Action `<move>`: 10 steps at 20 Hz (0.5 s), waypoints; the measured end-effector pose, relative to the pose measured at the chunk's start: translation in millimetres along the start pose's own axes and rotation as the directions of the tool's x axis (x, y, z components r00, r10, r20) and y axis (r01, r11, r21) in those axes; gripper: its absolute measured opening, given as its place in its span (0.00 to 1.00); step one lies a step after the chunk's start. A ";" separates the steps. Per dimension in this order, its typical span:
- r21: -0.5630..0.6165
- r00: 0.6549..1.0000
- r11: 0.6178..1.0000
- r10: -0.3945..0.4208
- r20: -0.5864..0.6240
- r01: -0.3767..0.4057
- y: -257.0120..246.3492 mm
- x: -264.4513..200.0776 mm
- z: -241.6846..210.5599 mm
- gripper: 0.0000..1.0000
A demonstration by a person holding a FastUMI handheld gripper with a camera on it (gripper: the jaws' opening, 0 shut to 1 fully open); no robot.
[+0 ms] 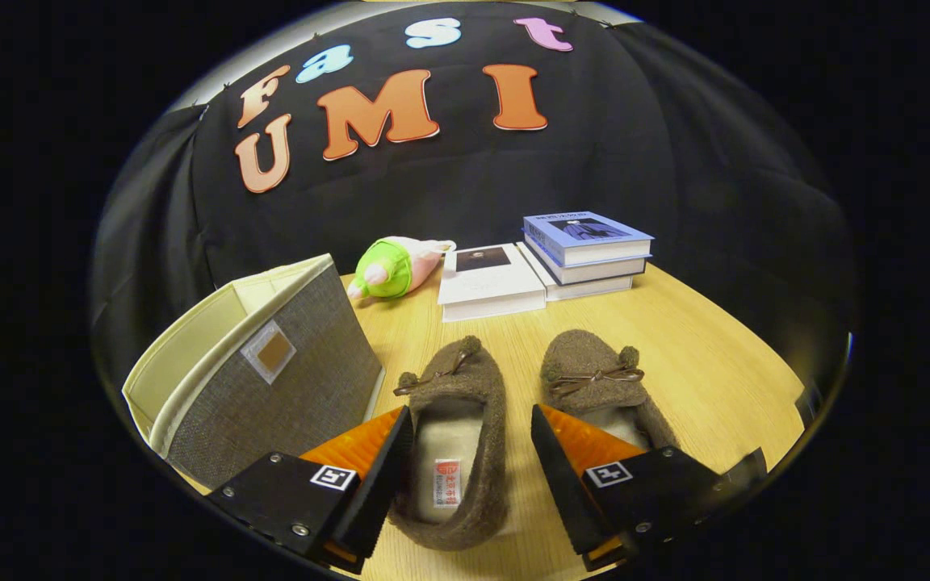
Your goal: Open the storage box then place both shoes into the box .Put the left shoe in first, then the right shoe, with the right side of both shoes facing outward in a uniform manner.
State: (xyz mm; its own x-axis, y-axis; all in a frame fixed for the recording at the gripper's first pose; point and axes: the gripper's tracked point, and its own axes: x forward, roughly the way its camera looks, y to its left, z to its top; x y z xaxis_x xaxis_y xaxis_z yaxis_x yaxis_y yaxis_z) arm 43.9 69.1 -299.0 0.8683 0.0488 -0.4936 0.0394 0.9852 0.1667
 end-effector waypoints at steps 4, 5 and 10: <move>0.005 0.999 0.999 -0.032 -0.035 0.033 -7.3 8.8 -5.2 0.80; -0.003 0.998 0.999 -0.036 -0.041 0.036 -6.7 9.7 -5.3 0.77; -0.039 0.993 0.997 -0.064 -0.103 0.061 -8.5 16.7 -13.0 0.59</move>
State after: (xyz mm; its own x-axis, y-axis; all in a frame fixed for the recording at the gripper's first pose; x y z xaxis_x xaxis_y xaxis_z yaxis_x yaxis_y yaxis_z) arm 51.6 63.7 -319.7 0.8084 0.0019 -0.5886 0.0728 0.9920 0.1032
